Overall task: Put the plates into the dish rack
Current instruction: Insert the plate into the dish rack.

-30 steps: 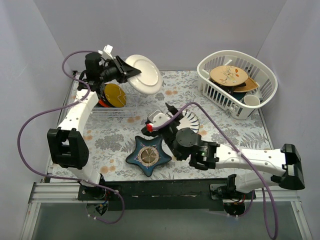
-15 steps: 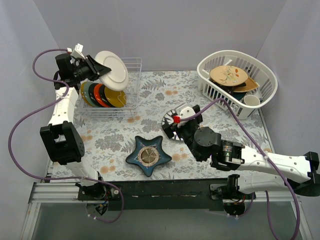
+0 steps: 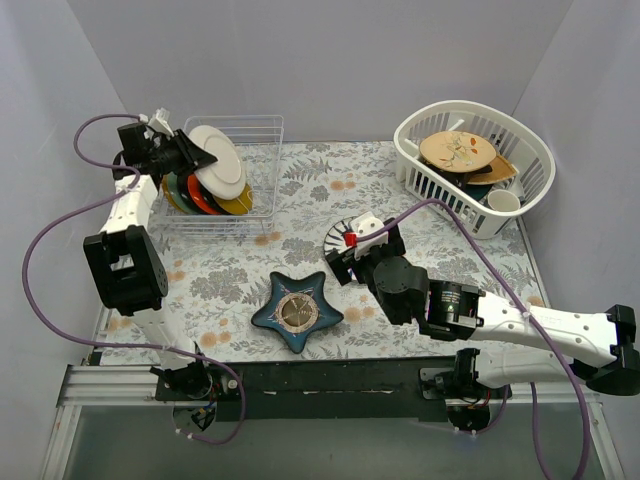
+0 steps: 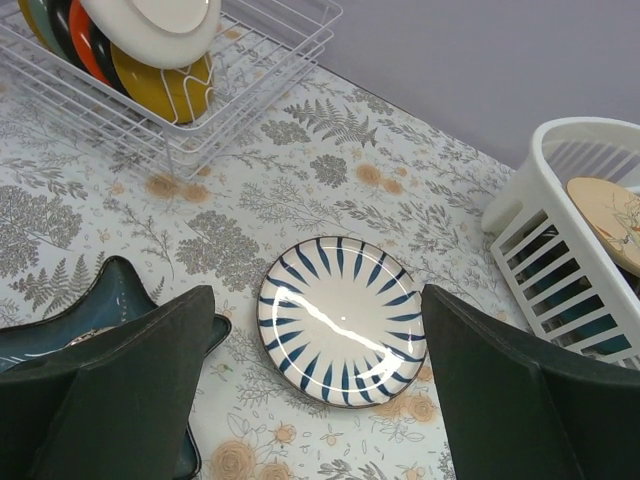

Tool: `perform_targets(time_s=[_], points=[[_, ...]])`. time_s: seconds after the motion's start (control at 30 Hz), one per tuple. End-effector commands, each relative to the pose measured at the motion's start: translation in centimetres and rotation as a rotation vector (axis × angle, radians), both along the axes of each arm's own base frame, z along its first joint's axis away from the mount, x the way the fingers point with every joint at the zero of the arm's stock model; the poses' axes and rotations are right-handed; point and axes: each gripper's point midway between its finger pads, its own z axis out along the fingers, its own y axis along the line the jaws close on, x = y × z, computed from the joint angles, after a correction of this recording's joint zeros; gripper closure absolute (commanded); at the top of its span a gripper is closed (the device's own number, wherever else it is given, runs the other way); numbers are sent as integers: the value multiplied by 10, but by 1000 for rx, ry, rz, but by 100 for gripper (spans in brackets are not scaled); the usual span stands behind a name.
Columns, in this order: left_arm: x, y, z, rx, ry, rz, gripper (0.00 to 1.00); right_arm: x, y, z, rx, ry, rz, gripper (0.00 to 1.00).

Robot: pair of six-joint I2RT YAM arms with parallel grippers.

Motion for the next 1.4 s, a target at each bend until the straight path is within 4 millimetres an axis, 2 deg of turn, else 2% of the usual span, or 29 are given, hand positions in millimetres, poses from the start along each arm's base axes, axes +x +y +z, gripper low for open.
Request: perform_targets(time_s=[0.0, 0.33, 0.67, 0.93, 1.2, 1.37], points=[[-1, -1, 32, 56, -142, -31, 100, 3, 0, 4, 52, 13, -14, 8], [-9, -2, -5, 57, -87, -34, 100, 7, -8, -2, 52, 31, -22, 8], [-5, -13, -29, 68, -65, -33, 100, 6, -14, -6, 70, 55, -24, 8], [4, -30, -42, 72, -52, -51, 100, 5, -21, -8, 66, 61, -36, 8], [4, -45, -61, 89, -22, -74, 100, 4, -26, -8, 76, 66, -49, 8], [3, -43, -62, 109, -14, -59, 100, 3, -25, -9, 80, 69, -44, 8]])
